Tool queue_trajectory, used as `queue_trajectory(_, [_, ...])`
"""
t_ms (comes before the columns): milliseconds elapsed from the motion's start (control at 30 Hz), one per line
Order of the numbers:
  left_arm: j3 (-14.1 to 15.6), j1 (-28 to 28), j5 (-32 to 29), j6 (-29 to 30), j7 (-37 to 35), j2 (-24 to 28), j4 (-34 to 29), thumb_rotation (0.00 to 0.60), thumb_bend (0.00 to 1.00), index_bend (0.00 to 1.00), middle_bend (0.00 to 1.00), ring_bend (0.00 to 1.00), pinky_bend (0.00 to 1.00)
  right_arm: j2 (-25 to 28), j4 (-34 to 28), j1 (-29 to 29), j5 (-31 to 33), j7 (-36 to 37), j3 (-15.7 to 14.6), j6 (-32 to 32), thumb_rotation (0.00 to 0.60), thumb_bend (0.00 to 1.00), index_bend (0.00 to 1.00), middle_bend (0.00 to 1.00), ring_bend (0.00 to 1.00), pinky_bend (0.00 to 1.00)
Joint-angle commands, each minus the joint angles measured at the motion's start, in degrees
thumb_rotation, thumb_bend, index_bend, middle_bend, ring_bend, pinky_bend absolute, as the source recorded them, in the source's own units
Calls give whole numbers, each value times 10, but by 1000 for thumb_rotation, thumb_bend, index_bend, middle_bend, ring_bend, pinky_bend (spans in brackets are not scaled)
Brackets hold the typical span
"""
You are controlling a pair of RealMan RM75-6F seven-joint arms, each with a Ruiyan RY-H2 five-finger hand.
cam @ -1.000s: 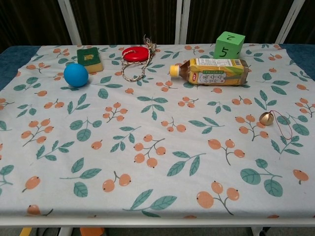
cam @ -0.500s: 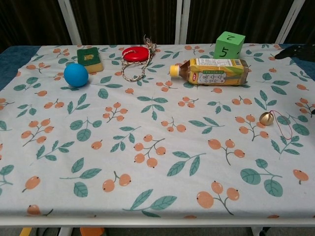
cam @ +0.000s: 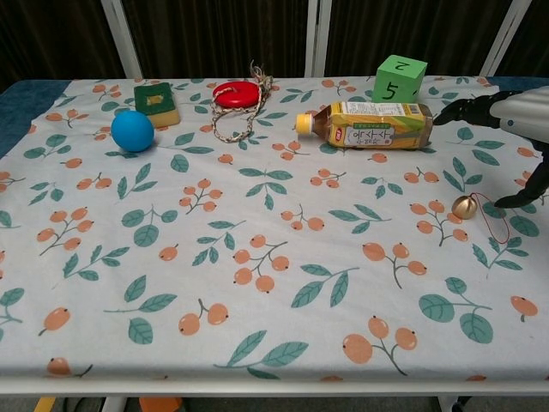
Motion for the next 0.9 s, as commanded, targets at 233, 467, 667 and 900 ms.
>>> queue_trajectory(233, [-12,-6,-7,5,61,-23,16,600,0,0,0,0,4,2,8,2,-3,12,-11,1,600,78,153,0,0,0])
queue_trajectory(467, [-10,-5,-8,3,61,-21,15,600,0,0,0,0,4,-9,21,8,-4,17,-17,-3,600,127,236,0,0,0])
queue_trajectory(667, [-7,-5,-10,-2,55,-21,17,600,0,0,0,0,4,-18,32,12,2,13,-22,-6,600,155,316,0,0,0])
queue_trajectory(900, [-5,-5,-11,-5,50,-19,17,600,0,0,0,0,4,-28,41,17,4,12,-24,-7,600,177,360,0,0,0])
